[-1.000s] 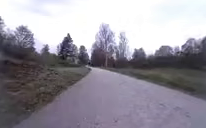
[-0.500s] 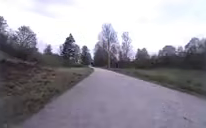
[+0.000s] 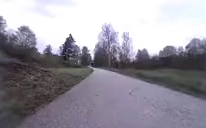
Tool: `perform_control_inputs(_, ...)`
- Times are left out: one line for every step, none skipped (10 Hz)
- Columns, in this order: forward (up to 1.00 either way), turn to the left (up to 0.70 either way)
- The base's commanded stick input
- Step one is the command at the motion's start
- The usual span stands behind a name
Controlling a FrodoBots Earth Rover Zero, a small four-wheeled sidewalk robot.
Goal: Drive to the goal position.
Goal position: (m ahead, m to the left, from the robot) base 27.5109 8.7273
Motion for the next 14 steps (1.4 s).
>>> perform_control_inputs(1.0, 0.0)
perform_control_inputs(1.0, 0.0)
perform_control_inputs(1.0, 0.0)
perform_control_inputs(1.0, 0.0)
perform_control_inputs(1.0, 0.0)
perform_control_inputs(1.0, 0.0)
perform_control_inputs(1.0, 0.0)
perform_control_inputs(1.0, 0.0)
perform_control_inputs(1.0, 0.0)
perform_control_inputs(1.0, 0.0)
perform_control_inputs(1.0, 0.0)
perform_control_inputs(1.0, 0.0)
perform_control_inputs(1.0, 0.0)
perform_control_inputs(1.0, 0.0)
